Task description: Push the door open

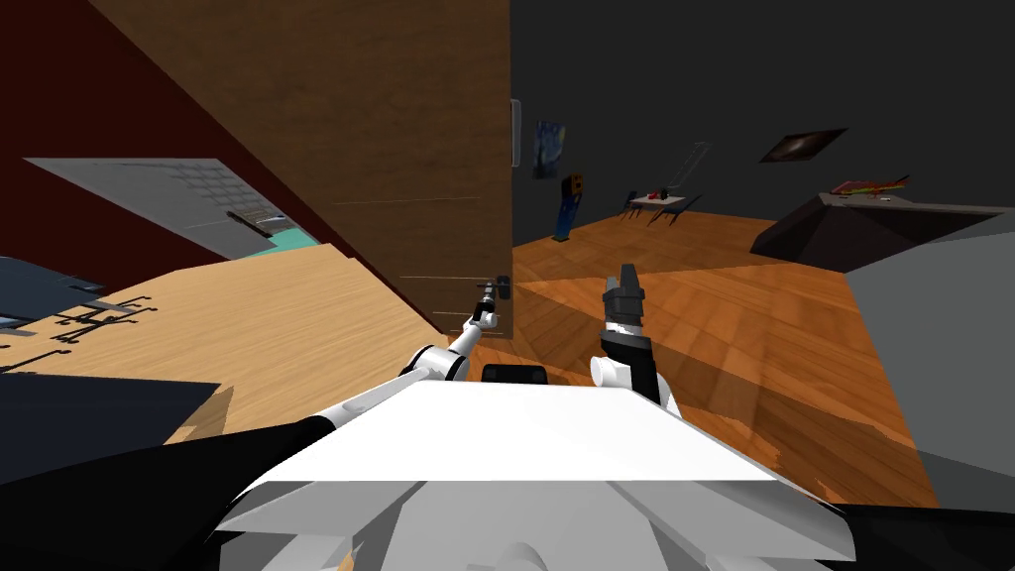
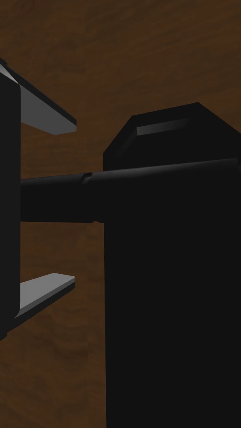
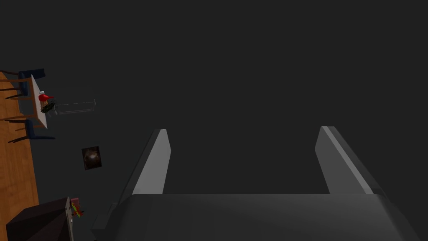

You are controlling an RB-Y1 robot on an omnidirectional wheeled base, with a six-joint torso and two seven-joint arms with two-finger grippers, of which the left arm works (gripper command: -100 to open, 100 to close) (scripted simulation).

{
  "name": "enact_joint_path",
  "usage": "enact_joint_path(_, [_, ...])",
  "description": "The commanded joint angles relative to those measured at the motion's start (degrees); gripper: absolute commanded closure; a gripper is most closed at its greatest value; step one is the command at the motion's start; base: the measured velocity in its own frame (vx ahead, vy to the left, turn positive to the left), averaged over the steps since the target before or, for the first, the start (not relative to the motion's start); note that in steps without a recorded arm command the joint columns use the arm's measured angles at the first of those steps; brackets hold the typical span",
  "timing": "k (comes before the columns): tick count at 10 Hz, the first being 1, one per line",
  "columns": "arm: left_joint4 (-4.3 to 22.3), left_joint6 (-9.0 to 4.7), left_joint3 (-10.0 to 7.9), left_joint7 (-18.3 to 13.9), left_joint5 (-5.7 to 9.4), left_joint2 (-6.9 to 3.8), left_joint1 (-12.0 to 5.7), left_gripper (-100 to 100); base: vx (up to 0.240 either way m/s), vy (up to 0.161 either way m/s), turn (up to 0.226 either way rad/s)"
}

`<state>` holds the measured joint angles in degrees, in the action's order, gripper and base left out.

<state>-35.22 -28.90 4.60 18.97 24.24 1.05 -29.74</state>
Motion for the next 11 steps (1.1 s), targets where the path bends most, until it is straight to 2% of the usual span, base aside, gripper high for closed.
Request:
enact_joint_path(1, [0.23,-0.19,0.03,-0.11,0.0,-0.04,-0.09,100,0.0,0.0,0.0])
enact_joint_path(6, [0.23,-0.19,0.03,-0.11,0.0,-0.04,-0.09,100,-0.003,0.002,-0.003])
enact_joint_path(7, [0.4,-0.18,-0.93,0.23,0.52,-1.63,-0.1,100,0.095,-0.081,0.029])
enact_joint_path(8, [0.12,-0.18,-0.93,0.23,0.52,-1.63,-0.1,100,0.127,-0.122,0.071])
enact_joint_path(9, [0.48,-0.24,-1.71,0.52,0.92,-2.52,-0.15,100,0.15,-0.145,0.068])
enact_joint_path(11, [0.61,-0.33,-2.91,0.98,1.54,-3.4,-0.23,100,0.177,-0.114,0.056])
